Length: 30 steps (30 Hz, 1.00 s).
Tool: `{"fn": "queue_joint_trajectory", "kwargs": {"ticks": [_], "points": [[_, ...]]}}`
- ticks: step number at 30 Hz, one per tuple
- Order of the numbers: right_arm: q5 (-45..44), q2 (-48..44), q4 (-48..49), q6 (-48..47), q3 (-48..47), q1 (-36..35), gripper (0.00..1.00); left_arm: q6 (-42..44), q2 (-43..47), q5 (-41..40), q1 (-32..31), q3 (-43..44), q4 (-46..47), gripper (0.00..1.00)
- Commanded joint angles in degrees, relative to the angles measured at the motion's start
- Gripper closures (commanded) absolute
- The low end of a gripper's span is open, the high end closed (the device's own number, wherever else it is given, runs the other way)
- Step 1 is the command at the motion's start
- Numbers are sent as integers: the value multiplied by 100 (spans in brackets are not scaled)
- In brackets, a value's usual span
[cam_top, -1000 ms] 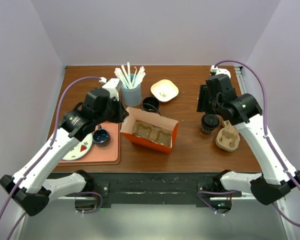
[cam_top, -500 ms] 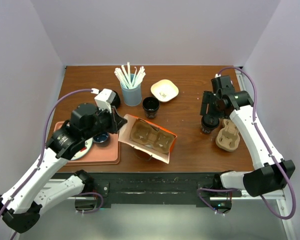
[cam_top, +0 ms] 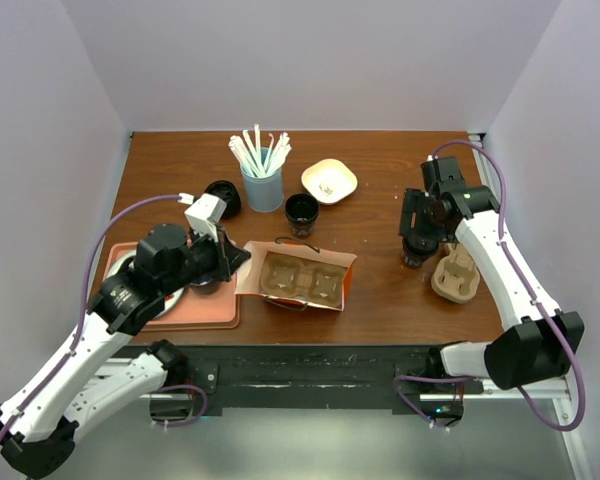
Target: Pack the takeout coffee
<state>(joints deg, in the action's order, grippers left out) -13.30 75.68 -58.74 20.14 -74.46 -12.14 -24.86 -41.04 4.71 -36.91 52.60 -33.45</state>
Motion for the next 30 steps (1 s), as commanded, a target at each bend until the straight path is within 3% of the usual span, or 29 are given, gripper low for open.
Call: {"fn": "queue_joint_trajectory", "kwargs": {"ticks": [1, 13, 30], "points": [[257, 95, 372, -247, 133, 142, 19, 69, -124, 56, -36, 180, 120, 100], [635, 632, 609, -713, 212, 704, 13, 104, -308, 118, -27, 286, -3, 100], [530, 1115, 1014, -828, 414, 775, 12, 210, -449, 153, -36, 374, -12, 100]]}}
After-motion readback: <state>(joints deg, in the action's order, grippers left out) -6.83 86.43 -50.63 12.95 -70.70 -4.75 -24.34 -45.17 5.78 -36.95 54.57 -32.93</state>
